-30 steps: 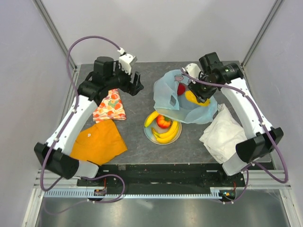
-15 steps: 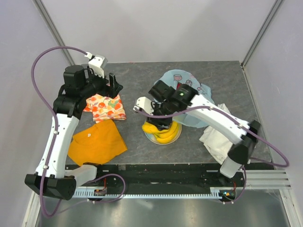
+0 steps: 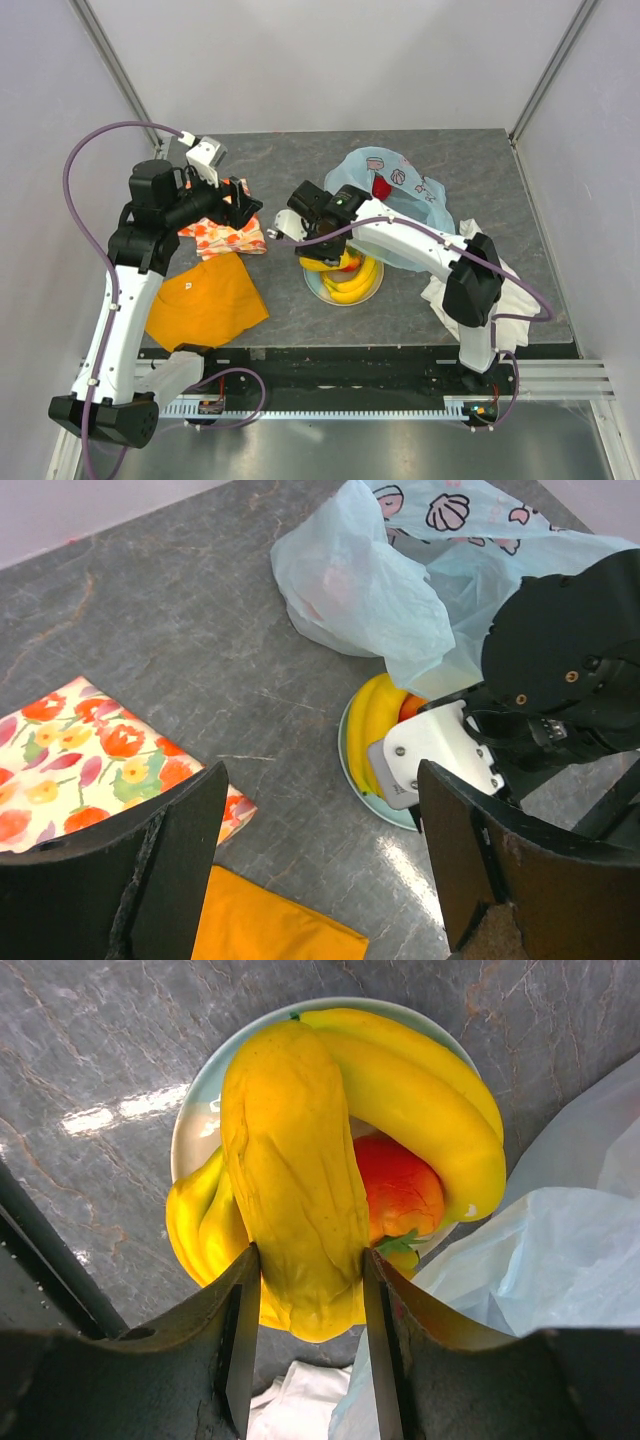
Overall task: Take the fake fruits out of the plastic bag
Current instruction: Place the fake fruit on the plate.
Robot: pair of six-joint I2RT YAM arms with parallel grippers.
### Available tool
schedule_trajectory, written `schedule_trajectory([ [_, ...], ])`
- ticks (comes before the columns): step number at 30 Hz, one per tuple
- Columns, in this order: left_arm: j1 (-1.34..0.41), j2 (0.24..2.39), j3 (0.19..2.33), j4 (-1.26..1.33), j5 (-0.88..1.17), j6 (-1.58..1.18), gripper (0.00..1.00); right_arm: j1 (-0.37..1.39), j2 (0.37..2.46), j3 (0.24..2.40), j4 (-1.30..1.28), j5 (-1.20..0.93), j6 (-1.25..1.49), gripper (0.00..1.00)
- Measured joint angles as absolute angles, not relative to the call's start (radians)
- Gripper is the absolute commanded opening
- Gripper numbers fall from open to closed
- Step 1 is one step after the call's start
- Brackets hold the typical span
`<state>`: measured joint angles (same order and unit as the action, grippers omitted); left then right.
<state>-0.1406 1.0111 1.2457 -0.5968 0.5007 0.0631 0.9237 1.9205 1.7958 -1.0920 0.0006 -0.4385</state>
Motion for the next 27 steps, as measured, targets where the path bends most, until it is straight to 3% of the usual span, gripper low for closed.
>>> schedule_trajectory([
  [27,-0.120,1.010,1.205,-0.572,0.561,0.040,0.82,0.936,1.921,1.594,-1.123,0.028,-0.442,0.15],
])
